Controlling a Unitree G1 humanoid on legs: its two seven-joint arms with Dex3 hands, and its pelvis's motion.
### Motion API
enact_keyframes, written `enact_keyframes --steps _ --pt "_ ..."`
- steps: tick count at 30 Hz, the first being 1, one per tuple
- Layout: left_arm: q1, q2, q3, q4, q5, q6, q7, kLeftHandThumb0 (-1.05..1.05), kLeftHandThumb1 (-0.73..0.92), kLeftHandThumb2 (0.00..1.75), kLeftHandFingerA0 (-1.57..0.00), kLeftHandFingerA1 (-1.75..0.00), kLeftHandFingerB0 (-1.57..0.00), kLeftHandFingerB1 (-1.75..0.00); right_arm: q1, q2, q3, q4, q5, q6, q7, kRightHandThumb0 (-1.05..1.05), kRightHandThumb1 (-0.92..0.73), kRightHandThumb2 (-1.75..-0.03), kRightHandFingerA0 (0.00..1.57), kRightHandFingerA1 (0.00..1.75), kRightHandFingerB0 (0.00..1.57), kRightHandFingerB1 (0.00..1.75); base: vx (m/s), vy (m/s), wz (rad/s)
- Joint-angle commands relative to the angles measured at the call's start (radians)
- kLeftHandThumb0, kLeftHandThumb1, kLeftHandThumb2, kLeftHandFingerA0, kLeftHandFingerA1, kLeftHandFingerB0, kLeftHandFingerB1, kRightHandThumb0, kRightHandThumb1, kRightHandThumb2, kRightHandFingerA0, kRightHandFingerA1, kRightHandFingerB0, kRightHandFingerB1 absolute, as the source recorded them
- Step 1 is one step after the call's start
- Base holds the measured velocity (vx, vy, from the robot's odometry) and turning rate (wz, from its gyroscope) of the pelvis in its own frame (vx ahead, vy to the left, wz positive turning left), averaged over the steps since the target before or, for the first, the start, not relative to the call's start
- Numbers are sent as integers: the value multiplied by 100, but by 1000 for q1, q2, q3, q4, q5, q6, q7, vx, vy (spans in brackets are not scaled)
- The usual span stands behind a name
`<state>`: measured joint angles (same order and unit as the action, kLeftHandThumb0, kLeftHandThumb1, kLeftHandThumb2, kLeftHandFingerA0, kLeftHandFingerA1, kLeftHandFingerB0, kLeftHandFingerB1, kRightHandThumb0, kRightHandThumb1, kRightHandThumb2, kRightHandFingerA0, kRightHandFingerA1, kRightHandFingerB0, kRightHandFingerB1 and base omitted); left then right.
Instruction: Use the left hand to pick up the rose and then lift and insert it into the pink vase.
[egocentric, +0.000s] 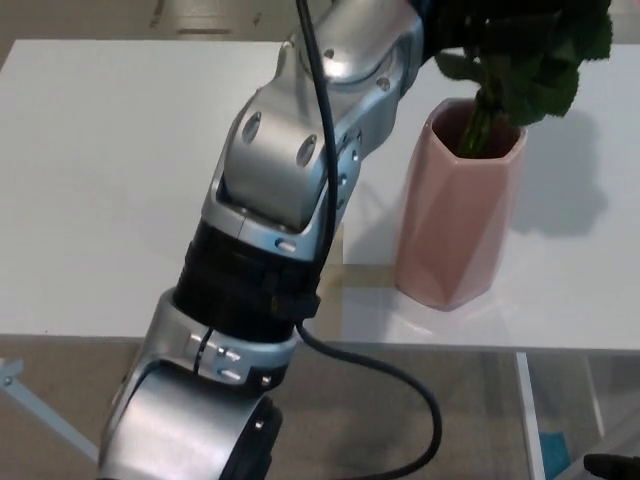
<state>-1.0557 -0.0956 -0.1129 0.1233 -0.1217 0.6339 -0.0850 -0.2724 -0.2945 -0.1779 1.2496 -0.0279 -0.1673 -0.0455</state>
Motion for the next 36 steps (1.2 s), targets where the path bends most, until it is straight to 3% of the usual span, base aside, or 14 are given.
enact_keyframes --steps 1,2,3,4,6,7,9,34,35,36 --pt "24 19 -23 -9 26 -36 -24 -26 67 60 -92 -53 -51 -39 3 3 -1 -2 6 2 -2 -27 -54 -55 76 52 67 48 0 0 0" --pt "28 39 -38 -10 32 -37 -48 -26 67 60 -92 -53 -51 -39 4 3 -2 -3 7 1 -1 -27 -54 -55 76 52 67 48 0 0 0" --pt "5 71 -54 6 16 8 -106 -55 42 79 0 -29 0 -21 5 3 -1 -3 7 0 0 -27 -54 -55 75 52 67 48 0 0 0" --pt "-31 117 -78 25 -10 86 -190 -76 47 77 0 -2 0 0 6 2 -1 -3 6 -2 1 -27 -54 -55 75 52 66 48 0 0 0" --pt "-52 152 -96 27 -43 154 -250 -79 42 79 0 0 0 -2 5 2 -1 -2 6 -2 1 -27 -54 -55 75 52 66 48 0 0 0" --pt "-50 164 -104 26 -51 157 -271 -90 49 60 0 0 0 0 5 2 -1 -2 5 -2 0 -27 -54 -55 75 52 66 48 0 0 0" --pt "-44 182 -121 25 -46 140 -287 -92 48 62 0 0 0 0 3 3 -1 -2 6 -2 1 -27 -54 -55 75 52 66 48 0 0 0" --pt "-31 241 -61 -19 -64 179 -371 -82 51 58 0 0 0 -1 -5 3 -4 0 9 3 6 -27 -54 -55 73 51 66 48 0 0 0" --pt "-26 246 -53 -34 -72 192 -376 -78 41 79 0 0 0 -2 0 5 -5 0 10 2 4 -27 -54 -55 73 51 66 48 0 0 0" --pt "-24 253 -45 -49 -80 202 -383 -78 45 83 0 0 0 0 0 6 -4 0 9 1 2 -27 -54 -55 74 51 66 48 0 0 0"
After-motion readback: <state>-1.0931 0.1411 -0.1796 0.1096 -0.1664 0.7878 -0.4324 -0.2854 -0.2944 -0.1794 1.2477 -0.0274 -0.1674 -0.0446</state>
